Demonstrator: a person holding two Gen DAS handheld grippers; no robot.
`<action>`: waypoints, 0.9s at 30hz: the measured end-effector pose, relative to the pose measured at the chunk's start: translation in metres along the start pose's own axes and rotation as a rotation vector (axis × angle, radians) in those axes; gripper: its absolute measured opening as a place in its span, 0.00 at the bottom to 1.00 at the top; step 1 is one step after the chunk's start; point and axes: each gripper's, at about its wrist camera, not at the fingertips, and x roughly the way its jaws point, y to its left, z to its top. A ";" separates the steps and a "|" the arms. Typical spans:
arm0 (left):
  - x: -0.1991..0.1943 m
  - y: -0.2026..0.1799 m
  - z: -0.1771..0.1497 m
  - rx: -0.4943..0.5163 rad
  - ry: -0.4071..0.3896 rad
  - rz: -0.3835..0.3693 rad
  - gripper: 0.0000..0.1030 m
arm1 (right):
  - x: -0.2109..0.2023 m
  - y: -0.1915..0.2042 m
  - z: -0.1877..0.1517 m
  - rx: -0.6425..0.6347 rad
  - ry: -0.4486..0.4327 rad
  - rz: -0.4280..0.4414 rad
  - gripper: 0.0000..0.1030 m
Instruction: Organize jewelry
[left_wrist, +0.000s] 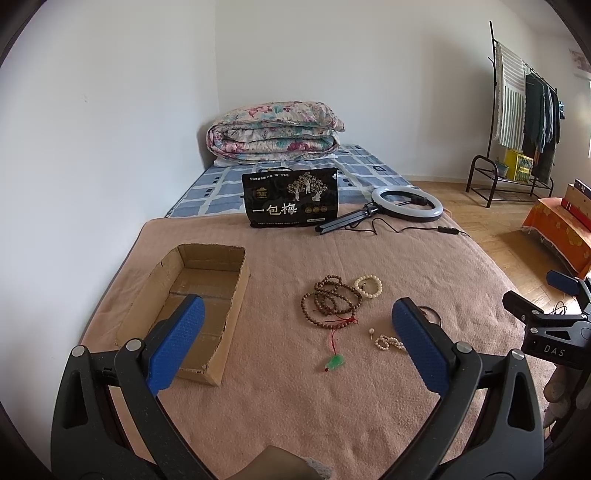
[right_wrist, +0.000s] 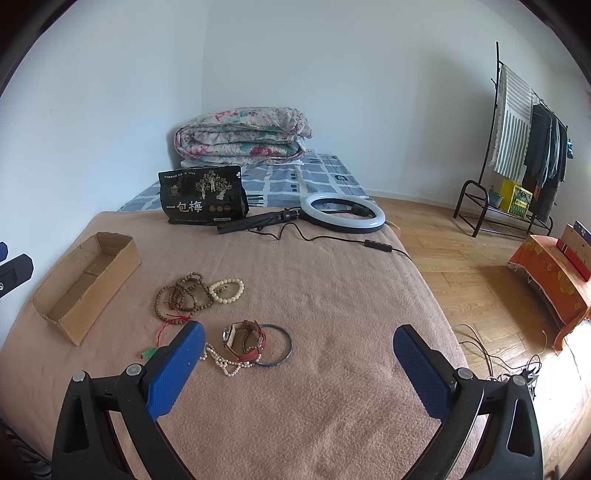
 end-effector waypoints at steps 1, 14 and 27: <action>0.000 0.000 0.000 0.001 0.000 -0.001 1.00 | 0.000 0.000 0.000 0.000 0.000 0.000 1.00; 0.000 0.000 0.000 0.001 -0.001 -0.001 1.00 | 0.000 -0.003 -0.002 0.002 0.005 -0.001 1.00; 0.000 0.000 0.000 0.001 0.001 -0.001 1.00 | 0.001 -0.003 -0.001 0.004 0.007 -0.002 1.00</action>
